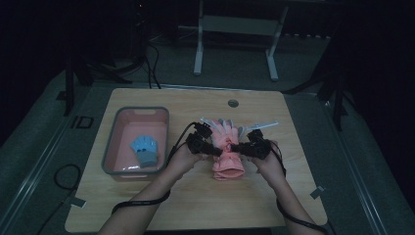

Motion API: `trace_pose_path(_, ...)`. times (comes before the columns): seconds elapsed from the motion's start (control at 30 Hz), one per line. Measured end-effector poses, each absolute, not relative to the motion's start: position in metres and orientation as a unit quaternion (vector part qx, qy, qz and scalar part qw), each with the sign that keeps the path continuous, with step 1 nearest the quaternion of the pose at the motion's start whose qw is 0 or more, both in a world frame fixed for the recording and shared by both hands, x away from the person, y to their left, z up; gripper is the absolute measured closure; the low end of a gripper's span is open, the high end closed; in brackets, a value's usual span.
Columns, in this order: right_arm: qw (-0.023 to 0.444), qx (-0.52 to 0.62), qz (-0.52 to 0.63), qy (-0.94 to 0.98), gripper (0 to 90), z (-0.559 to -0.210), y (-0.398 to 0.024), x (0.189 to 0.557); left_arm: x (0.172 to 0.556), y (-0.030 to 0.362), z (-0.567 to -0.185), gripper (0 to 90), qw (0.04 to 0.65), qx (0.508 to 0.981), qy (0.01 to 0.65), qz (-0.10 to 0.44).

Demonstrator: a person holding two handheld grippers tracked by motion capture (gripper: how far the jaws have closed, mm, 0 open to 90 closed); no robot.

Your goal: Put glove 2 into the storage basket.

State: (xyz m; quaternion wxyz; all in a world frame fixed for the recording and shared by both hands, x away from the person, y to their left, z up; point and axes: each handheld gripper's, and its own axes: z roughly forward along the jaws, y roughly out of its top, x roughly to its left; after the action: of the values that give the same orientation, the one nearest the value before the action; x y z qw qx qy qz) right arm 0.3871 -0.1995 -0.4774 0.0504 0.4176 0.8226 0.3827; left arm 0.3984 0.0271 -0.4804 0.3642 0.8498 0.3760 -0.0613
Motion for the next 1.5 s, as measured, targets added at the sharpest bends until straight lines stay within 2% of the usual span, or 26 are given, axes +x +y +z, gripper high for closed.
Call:
trace_pose_path(0.73, 0.061, 0.383, 0.43, 0.815, 79.0, -0.418, -0.139, 0.389, 0.398, 0.096, -0.408, 70.2, 0.357, 0.858, 0.368, -0.026)
trace_pose_path(1.13, 0.048, 0.365, 0.454, 0.811, 79.0, -0.391, -0.079, 0.399, 0.401, 0.157, -0.372, 70.1, 0.338, 0.86, 0.381, -0.015)
trace_pose_path(1.5, 0.019, 0.354, 0.476, 0.805, 79.0, -0.391, -0.009, 0.406, 0.398, 0.225, -0.359, 70.0, 0.306, 0.86, 0.409, -0.001)
